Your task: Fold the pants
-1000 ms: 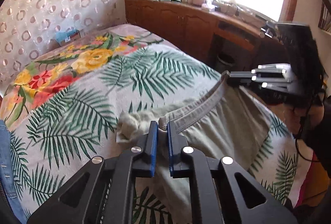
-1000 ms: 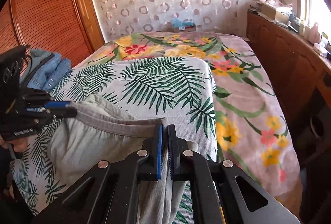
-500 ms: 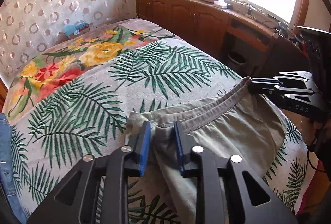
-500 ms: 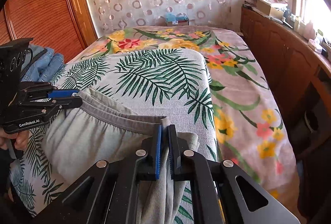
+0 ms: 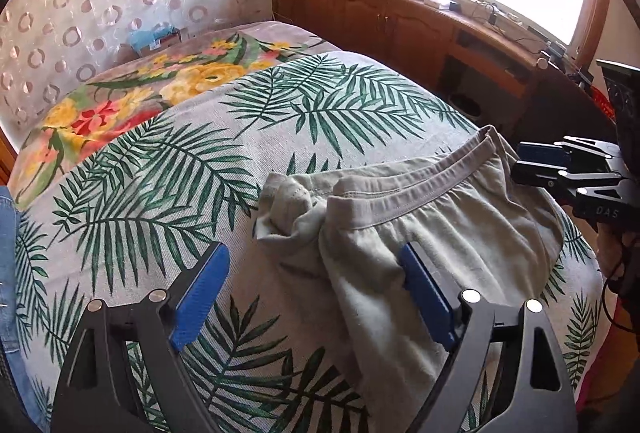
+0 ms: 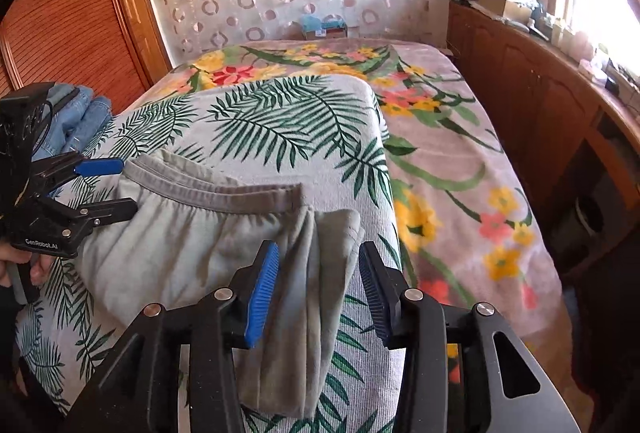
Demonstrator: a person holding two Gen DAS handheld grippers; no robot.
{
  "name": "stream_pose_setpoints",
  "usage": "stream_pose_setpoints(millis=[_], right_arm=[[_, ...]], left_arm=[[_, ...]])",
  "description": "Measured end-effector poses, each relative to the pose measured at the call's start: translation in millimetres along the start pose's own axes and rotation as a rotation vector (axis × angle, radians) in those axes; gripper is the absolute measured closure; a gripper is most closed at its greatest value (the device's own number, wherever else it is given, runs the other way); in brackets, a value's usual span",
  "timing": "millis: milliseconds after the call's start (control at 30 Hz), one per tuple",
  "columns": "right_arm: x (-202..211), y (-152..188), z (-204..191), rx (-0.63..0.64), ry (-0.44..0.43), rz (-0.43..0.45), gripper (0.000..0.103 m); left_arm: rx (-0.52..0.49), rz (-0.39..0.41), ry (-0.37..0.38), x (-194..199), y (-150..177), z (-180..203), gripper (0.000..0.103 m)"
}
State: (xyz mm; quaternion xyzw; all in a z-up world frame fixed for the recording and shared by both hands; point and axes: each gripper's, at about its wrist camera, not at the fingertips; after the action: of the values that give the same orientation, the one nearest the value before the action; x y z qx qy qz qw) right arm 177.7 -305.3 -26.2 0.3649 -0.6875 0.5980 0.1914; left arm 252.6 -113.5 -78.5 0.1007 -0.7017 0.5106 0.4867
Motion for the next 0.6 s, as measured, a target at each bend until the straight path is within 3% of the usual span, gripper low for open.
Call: stream_pose_setpoints(millis=[233,433,533,600], right_arm=[[-15.8,-7.7,4.6,-0.017,-0.025,-0.041,0.059],[-17.5,-9.7,4.9,-0.005,-0.028,-0.035,0.06],[-19.2,-10.0,3.3,0.006,-0.033,-0.035,0.06],[-19.9,-9.8,2.0,0.009,-0.047,-0.039,0.073]], left_arm=[[0.029,-0.001,0.034,-7.8,-3.8,-4.8,0.015],[0.065,0.007,0.084,-10.5,-5.8,-11.7,0.036],[0.081,0.011,0.117,-11.8,-4.9,-13.8,0.051],[0.077,0.019,0.125,-12.1,-5.1,-10.8,0.066]])
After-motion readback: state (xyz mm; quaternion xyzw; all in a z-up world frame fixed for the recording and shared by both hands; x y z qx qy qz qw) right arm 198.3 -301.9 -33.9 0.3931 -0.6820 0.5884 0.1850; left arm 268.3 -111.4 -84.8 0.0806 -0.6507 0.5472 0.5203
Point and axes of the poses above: each gripper's, at about its wrist camera, not at the fingertips, and x roughly against the way its jaws point, z to its right, y to its underside, and after that the axes turned 7 degrees about -x, right-handed
